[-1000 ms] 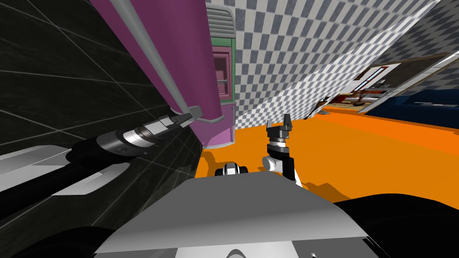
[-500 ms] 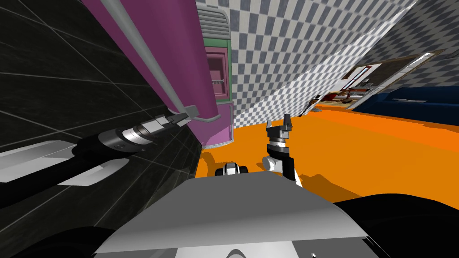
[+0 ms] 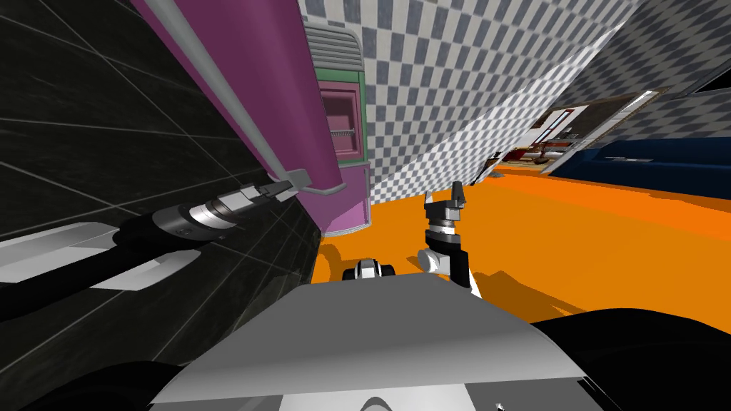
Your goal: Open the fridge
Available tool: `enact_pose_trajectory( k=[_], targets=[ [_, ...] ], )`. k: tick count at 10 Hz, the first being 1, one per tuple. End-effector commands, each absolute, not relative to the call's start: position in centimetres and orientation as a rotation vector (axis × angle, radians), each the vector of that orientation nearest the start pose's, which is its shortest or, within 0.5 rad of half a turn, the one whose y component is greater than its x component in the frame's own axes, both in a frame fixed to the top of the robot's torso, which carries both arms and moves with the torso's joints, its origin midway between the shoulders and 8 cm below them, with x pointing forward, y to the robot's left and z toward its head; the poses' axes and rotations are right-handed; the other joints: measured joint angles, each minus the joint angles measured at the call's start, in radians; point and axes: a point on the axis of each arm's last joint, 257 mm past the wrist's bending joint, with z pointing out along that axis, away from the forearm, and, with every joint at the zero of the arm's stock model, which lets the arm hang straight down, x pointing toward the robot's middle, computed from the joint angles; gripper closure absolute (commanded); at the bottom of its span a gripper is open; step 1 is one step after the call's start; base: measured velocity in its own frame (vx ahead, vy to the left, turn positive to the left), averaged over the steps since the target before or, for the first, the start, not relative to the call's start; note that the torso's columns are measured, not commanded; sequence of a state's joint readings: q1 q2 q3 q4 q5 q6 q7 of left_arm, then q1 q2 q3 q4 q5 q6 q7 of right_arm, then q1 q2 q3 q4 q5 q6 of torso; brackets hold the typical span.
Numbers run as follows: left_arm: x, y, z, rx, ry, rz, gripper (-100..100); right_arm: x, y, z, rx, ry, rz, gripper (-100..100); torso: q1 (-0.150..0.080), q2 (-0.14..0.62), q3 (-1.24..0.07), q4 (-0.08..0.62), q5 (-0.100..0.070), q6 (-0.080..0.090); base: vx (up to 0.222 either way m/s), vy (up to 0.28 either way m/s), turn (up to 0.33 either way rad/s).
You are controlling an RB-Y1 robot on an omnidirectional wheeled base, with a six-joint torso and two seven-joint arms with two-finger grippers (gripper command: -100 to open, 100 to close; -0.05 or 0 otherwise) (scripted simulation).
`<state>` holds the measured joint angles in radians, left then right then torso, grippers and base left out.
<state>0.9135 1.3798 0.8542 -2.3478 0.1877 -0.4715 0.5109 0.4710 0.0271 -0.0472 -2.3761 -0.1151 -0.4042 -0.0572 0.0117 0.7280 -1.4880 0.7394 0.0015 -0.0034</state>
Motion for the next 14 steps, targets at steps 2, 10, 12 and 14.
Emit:
enact_pose_trajectory(
  k=[2,10,12,14],
  targets=[
    [34.6,25.7,11.3,0.135,1.578,-1.212,100,33.6,-30.4,5.8,0.734,0.483,1.404,0,0.000,0.008,0.009,-0.001,0.003,0.002,-0.115,0.054,-0.118],
    [35.4,29.7,11.2,0.119,1.572,-1.209,100,33.6,-30.4,5.8,0.734,0.483,1.404,0,-0.001,0.003,0.005,0.000,0.001,0.000,-0.048,0.017,-0.055],
    [36.2,31.5,11.3,0.086,1.566,-1.176,100,33.5,-30.4,5.8,0.734,0.483,1.404,0,-0.001,-0.002,-0.002,0.000,-0.001,0.001,0.002,-0.023,0.005],
    [36.5,32.3,11.3,0.071,1.564,-1.161,100,33.5,-30.4,5.8,0.734,0.483,1.404,0,0.006,-0.006,-0.005,-0.001,0.000,0.000,-0.013,-0.017,-0.004]
  ],
)
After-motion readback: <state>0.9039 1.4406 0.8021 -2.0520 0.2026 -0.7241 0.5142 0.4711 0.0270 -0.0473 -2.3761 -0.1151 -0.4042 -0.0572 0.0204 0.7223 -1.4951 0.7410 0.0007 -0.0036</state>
